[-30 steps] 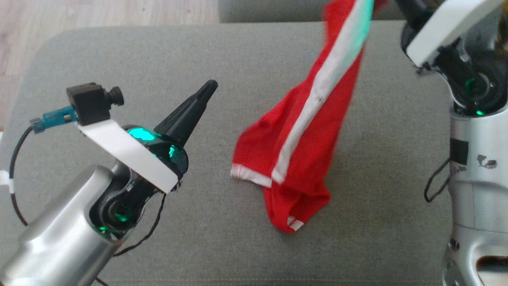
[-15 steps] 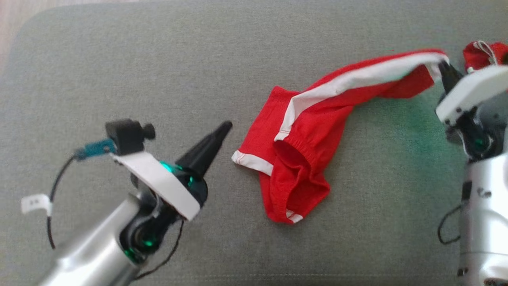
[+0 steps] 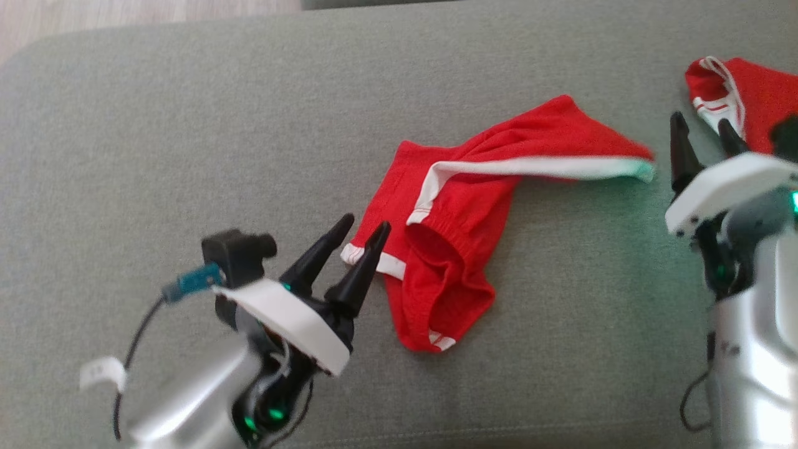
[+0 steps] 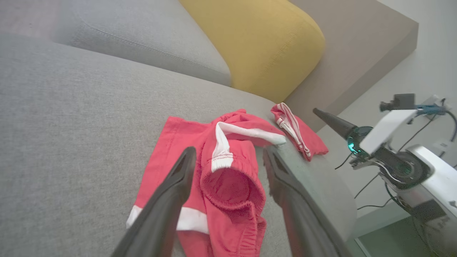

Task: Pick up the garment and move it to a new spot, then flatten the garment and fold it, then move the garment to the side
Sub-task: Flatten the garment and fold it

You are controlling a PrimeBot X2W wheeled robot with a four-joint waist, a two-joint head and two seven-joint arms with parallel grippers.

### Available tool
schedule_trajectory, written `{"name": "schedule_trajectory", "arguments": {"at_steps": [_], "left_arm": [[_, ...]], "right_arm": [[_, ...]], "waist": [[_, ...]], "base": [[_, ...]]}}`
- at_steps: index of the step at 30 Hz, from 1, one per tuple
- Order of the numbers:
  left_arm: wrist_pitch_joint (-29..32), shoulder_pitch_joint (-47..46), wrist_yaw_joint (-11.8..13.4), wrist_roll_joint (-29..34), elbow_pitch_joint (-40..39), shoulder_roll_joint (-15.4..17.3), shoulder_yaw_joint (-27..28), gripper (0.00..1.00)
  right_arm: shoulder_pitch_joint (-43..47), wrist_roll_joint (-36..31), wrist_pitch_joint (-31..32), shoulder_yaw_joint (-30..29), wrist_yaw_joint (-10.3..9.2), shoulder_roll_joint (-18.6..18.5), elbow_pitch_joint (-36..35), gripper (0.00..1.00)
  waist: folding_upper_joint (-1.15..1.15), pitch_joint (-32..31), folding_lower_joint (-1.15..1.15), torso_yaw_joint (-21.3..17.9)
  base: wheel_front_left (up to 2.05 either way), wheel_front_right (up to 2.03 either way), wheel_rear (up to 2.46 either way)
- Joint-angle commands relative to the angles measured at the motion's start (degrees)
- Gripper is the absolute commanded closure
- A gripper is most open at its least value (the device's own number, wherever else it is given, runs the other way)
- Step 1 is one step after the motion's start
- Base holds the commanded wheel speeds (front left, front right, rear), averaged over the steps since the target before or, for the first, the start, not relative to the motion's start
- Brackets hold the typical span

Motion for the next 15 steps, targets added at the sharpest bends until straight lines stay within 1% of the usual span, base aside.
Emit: {"name": "schedule_trajectory", "arguments": {"at_steps": [1, 2, 6, 7, 10, 12, 15], "left_arm": [[-1.45, 0.03, 1.49, 1.85, -1.65, -0.03, 2.24, 0.00], [-1.45, 0.03, 1.49, 1.85, -1.65, -0.03, 2.24, 0.00], [-2.61, 3.18, 4.53, 5.80, -2.99, -2.04, 4.01, 0.00], [-2.76, 4.86, 5.92, 8.25, -3.77, -3.02, 5.62, 0.00], [-2.81, 7.77, 7.49, 13.46, -5.09, -4.76, 9.80, 0.00], [-2.82, 9.95, 8.11, 17.31, -5.28, -5.66, 12.26, 0.00], [-2.83, 13.16, 8.97, 22.52, -5.38, -6.92, 16.44, 0.00]], "right_arm": [[1.67, -0.22, -2.67, 2.11, -0.04, 0.26, -3.80, 0.00], [1.67, -0.22, -2.67, 2.11, -0.04, 0.26, -3.80, 0.00], [7.60, 0.87, -8.30, 2.58, -0.04, 0.26, -8.86, 0.00], [10.97, 1.52, -11.15, 2.36, -0.04, 0.26, -11.32, 0.00], [15.98, 2.26, -15.18, 2.18, -0.04, 0.26, -14.19, 0.00], [19.07, 2.99, -17.59, 2.27, -0.04, 0.26, -15.10, 0.00], [22.57, 3.57, -21.61, 3.93, -0.04, 0.26, -15.45, 0.00]], "waist": [[0.00, -0.71, 0.00, -0.53], [0.00, -0.71, 0.00, -0.53], [0.00, -1.97, 0.00, -1.12], [0.00, -2.46, 0.00, -1.32], [0.00, -2.96, 0.00, -1.58], [0.00, -3.47, 0.00, -1.93], [0.00, -3.95, 0.00, -2.57]], "base": [[0.00, 0.00, 0.00], [0.00, 0.00, 0.00], [0.00, 0.00, 0.00], [0.00, 0.00, 0.00], [0.00, 0.00, 0.00], [0.00, 0.00, 0.00], [0.00, 0.00, 0.00]]}}
